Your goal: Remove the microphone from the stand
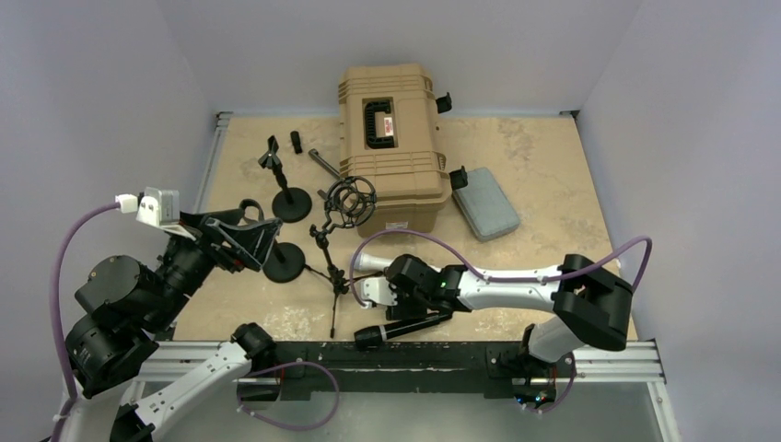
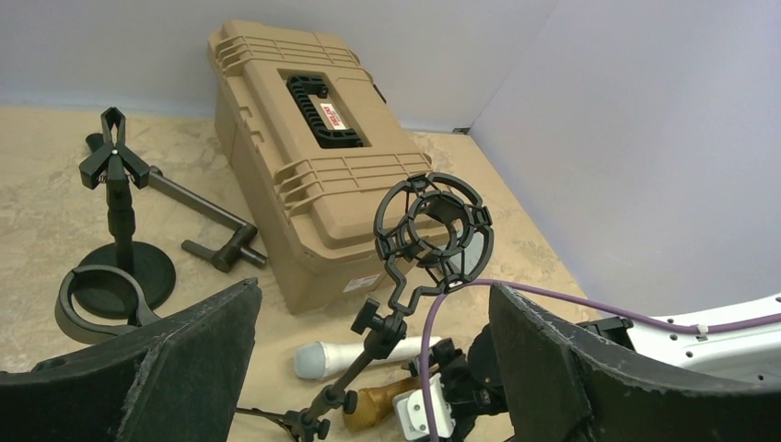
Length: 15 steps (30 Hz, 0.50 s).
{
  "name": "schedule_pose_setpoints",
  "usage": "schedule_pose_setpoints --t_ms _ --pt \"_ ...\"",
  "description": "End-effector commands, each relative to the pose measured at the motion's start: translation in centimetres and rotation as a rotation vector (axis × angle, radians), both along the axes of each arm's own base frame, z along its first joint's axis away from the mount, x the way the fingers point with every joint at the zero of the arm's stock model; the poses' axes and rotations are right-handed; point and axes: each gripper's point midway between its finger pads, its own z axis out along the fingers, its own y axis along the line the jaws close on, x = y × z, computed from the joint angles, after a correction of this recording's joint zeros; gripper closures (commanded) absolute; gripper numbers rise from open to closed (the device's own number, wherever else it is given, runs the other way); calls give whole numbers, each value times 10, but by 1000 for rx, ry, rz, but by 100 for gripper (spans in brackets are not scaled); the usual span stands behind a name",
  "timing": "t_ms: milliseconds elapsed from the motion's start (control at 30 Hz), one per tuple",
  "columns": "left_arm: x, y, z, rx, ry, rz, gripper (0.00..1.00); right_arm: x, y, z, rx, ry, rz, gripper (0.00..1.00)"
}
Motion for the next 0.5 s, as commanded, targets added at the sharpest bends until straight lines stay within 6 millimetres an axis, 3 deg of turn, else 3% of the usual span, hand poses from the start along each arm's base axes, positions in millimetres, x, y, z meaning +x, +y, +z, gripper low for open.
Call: schedule_pose_setpoints --t_ms 0,100,200,300,467 --pt "0 4 4 -13 -9 19 9 12 6 20 81 -75 -39 22" --pt "1 3 2 -11 -3 21 9 16 9 38 141 -103 -62 10" --pt "3 3 1 -5 -1 23 9 19 16 72 253 -130 -100 2" --pt "5 2 -1 1 4 25 9 20 25 118 450 -134 -175 1" --pt "8 -2 -3 -3 8 23 9 15 19 185 803 -81 -341 1"
